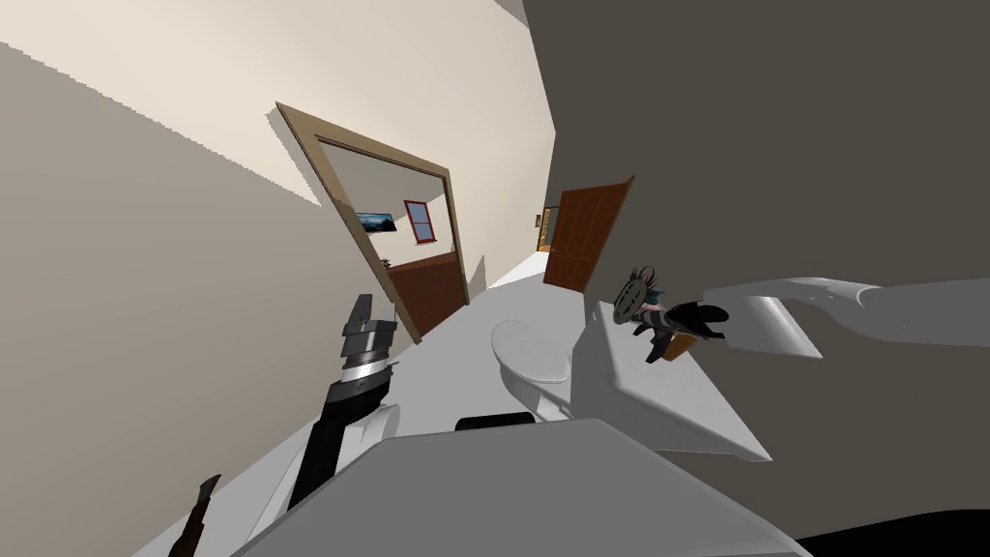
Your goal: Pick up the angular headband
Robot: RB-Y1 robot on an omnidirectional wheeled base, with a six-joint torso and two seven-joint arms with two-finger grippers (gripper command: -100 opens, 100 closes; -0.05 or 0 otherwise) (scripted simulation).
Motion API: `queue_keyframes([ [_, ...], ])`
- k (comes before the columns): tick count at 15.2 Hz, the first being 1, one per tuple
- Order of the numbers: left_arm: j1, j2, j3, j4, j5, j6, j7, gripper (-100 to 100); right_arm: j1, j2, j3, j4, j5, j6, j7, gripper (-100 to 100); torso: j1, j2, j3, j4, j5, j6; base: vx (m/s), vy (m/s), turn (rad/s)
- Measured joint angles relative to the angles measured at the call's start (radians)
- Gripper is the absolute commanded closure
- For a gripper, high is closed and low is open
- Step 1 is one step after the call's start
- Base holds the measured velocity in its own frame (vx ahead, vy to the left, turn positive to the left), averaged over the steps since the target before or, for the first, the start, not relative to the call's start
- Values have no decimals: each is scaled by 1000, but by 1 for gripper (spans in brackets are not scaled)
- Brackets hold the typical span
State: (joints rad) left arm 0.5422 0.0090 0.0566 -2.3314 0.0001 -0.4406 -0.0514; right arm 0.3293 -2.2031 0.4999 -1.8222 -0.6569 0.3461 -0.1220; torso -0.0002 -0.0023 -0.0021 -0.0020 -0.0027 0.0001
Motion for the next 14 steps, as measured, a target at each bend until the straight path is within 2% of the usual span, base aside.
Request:
queue_keyframes([
  [5,0,0,0,0,0,0,0,0,45,-20,39,65,69,-96,-91,-100,0,0,0,0,0,0,1,55,64],
  [7,0,0,0,0,0,0,0,0,93,-36,36,105,90,-139,-124,-100,1,0,0,0,0,0,0,50,71],
  [8,0,0,0,0,0,0,0,0,88,-37,51,112,104,-157,-142,-100,0,0,0,0,0,0,0,45,110],
  [10,0,0,0,0,0,0,0,0,111,-45,73,148,139,-202,-180,-100,0,0,0,0,0,0,5,44,56],
  [12,0,0,0,0,0,0,0,0,115,-50,106,174,175,-240,-219,-100,0,0,0,0,0,0,8,57,84],
  [14,0,0,0,0,0,0,0,0,127,-54,121,193,205,-275,-257,-100,0,0,0,0,0,0,0,34,16],
])
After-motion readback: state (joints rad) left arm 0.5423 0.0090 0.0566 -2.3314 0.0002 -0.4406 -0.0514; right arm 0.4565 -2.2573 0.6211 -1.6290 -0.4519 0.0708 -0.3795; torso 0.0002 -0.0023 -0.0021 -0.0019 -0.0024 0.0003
